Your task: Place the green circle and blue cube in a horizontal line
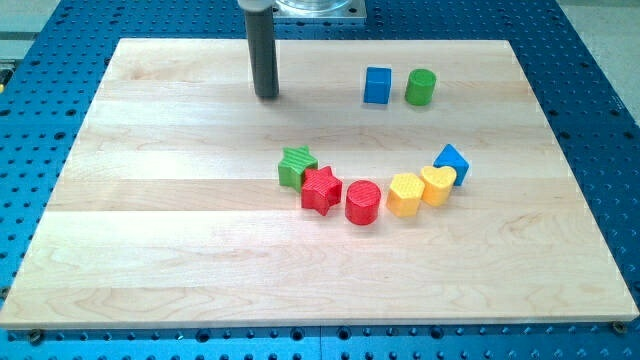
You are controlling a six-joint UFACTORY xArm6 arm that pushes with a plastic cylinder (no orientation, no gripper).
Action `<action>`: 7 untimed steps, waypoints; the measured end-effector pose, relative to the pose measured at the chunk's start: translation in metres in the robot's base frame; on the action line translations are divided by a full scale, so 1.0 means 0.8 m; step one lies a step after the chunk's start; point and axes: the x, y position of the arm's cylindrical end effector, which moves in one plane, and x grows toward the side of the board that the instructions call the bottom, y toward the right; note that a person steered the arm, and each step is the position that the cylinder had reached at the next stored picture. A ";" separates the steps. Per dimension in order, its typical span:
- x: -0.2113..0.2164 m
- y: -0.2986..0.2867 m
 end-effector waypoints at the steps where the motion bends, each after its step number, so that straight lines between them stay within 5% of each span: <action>1: -0.023 0.128; 2: -0.021 0.261; 6: 0.024 0.176; 7: 0.052 0.234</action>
